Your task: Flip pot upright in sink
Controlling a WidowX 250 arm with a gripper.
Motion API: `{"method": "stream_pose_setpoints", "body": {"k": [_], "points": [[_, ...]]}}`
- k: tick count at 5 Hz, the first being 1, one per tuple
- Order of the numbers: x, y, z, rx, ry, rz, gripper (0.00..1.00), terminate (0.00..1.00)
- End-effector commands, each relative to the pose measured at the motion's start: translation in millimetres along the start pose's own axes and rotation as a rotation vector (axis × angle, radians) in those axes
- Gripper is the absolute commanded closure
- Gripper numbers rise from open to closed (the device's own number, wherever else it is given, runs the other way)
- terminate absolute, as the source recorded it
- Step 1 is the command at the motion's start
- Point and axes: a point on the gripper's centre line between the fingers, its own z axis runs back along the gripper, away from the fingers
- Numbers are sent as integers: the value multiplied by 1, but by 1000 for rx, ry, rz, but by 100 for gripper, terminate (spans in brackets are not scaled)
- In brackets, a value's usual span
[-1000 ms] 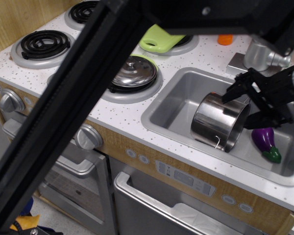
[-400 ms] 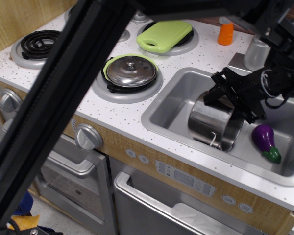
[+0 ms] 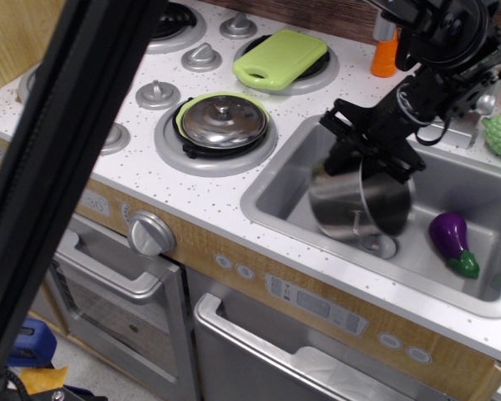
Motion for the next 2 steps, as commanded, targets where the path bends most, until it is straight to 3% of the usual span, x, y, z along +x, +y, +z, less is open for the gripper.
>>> {"method": "stream_pose_setpoints", "body": {"k": [1, 2], "points": [[7, 1, 41, -132, -42, 38, 100, 0], [3, 2, 39, -177, -42, 30, 100, 0]]}}
